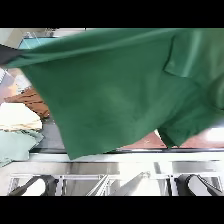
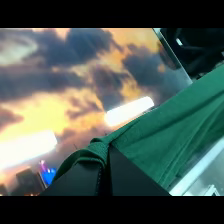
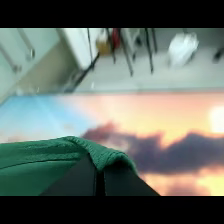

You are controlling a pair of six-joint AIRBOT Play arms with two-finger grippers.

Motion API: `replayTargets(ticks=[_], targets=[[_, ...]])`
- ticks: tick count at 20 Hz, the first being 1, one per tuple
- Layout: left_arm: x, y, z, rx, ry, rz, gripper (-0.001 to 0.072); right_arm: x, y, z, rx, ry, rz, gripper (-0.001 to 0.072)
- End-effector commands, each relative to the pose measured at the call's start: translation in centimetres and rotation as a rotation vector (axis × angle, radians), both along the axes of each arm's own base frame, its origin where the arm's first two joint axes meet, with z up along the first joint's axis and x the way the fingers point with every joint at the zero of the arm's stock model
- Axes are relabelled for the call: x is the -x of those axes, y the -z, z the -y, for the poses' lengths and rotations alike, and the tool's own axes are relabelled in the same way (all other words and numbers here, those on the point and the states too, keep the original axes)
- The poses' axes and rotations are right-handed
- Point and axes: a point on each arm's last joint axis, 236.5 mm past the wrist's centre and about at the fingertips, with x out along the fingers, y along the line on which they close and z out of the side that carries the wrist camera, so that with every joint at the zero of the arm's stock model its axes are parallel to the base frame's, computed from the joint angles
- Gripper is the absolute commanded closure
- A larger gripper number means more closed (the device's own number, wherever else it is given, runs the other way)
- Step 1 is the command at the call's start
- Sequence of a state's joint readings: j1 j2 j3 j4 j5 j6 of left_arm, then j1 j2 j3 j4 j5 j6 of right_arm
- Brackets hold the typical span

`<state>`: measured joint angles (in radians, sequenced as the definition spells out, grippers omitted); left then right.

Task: Fold the shirts.

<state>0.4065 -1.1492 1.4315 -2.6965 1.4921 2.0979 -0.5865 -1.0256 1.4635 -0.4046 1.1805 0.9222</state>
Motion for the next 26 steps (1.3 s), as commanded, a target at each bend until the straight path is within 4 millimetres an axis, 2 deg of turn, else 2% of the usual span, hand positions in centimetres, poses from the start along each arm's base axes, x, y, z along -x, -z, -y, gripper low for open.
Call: replayTargets(ticks=[1, 4, 6, 8, 10, 12, 13, 15, 17, 20, 22, 24, 26], targets=[[-6.9, 9.7, 1.9, 0.013, 0.036, -0.166, 0.0680, -6.1, 12.0, -0.8, -0.043, -0.112, -0.284, 0.0691], [-12.4, 16.7, 3.7, 0.027, 0.107, -0.278, 0.0680, -11.0, 21.4, -0.6, -0.101, -0.121, -0.432, 0.0692], [-15.9, 21.2, 4.5, 0.053, 0.114, -0.357, 0.0681, -13.6, 27.3, -0.2, -0.137, -0.091, -0.508, 0.0691], [-18.6, 24.4, 4.9, 0.077, 0.109, -0.412, 0.0685, -15.4, 31.5, 0.3, -0.166, -0.062, -0.537, 0.0691], [-21.1, 25.3, 4.7, 0.083, 0.076, -0.390, 0.0684, -17.5, 32.8, 1.0, -0.217, -0.031, -0.493, 0.0692], [-23.2, 25.2, 3.5, 0.088, -0.020, -0.344, 0.0684, -19.4, 32.5, 2.0, -0.272, 0.002, -0.434, 0.0691], [-23.6, 25.2, 2.8, 0.089, -0.057, -0.334, 0.0683, -20.1, 32.3, 2.1, -0.286, -0.001, -0.416, 0.0692], [-22.7, 25.7, 2.2, 0.087, -0.056, -0.356, 0.0684, -20.0, 32.3, 1.9, -0.283, -0.033, -0.420, 0.0692], [-20.7, 26.4, 2.2, 0.067, 0.009, -0.412, 0.0684, -18.8, 33.4, 2.2, -0.227, -0.067, -0.458, 0.0692], [-17.3, 29.5, 1.7, -0.075, 0.070, -0.548, 0.0684, -14.8, 37.1, 3.0, -0.157, -0.126, -0.616, 0.0692], [-15.3, 31.4, 1.0, -0.171, 0.085, -0.641, 0.0684, -12.7, 39.2, 2.6, -0.175, -0.159, -0.685, 0.0692], [-14.2, 32.3, 0.6, -0.226, 0.086, -0.693, 0.0683, -11.3, 41.2, 2.1, -0.189, -0.165, -0.725, 0.0692], [-13.9, 32.6, 0.7, -0.248, 0.084, -0.712, 0.0683, -10.6, 42.2, 1.7, -0.193, -0.173, -0.745, 0.0692]])
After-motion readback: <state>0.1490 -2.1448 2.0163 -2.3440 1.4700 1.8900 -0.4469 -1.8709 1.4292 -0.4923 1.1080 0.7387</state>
